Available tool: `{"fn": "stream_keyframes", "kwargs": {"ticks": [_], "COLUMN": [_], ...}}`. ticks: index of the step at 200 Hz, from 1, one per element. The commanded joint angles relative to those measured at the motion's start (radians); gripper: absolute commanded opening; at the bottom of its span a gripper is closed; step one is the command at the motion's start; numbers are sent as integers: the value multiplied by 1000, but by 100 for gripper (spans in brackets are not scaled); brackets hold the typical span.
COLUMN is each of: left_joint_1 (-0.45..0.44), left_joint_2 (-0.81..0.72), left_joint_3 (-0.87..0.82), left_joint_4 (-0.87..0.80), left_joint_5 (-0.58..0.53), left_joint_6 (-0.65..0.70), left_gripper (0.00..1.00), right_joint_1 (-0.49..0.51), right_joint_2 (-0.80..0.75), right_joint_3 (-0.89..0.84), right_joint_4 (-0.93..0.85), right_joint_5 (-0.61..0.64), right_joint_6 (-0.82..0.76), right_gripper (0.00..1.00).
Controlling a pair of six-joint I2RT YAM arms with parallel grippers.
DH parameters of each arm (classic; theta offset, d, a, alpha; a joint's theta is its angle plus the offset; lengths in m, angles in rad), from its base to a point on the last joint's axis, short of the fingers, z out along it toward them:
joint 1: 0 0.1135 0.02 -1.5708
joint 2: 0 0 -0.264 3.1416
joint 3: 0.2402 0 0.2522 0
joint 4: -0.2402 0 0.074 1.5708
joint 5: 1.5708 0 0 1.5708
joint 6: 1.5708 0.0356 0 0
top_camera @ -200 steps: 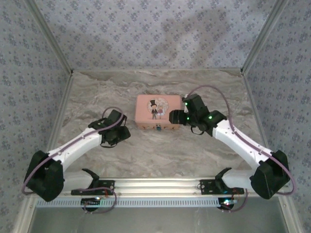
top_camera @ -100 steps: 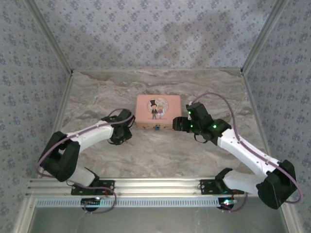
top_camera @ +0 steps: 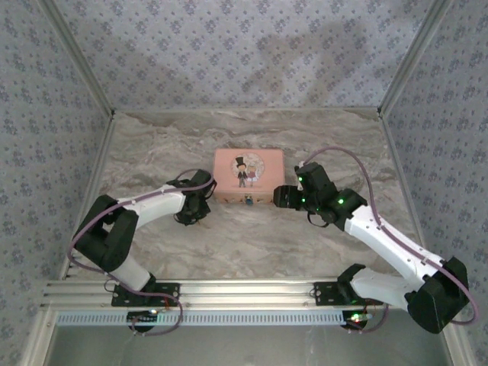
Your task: Unlock the padlock with the key
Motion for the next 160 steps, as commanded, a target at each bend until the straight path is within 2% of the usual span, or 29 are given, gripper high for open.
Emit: {"fn": "stream_keyframes", "kwargs": {"ticks": [1, 40, 76, 110, 136, 160], "left_joint_1": [3, 14, 14, 13, 14, 14], "left_joint_2": [18, 11, -42, -199, -309, -383], "left_joint_3": [1, -32, -54, -37, 8, 52], "left_joint_4": [5, 13, 27, 48, 60, 95], "left_joint_5": [-9, -12, -6, 6, 60, 148], "left_joint_6": [-25, -8, 34, 117, 187, 231], "left_gripper": [13, 0, 0, 0, 0, 0], "right_joint_1": [-10, -20, -24, -25, -25, -25], "right_joint_2": [-23, -35, -63, -92, -122, -164], "right_joint_3": [-9, -16, -35, -38, -42, -52], "right_joint_4": [-29, -27, -19, -1, 34, 87], "right_joint_5": [12, 9, 12, 29, 36, -14], "right_joint_6": [16, 25, 30, 30, 30, 30], "right_gripper": [76, 75, 75, 75, 75, 76]}}
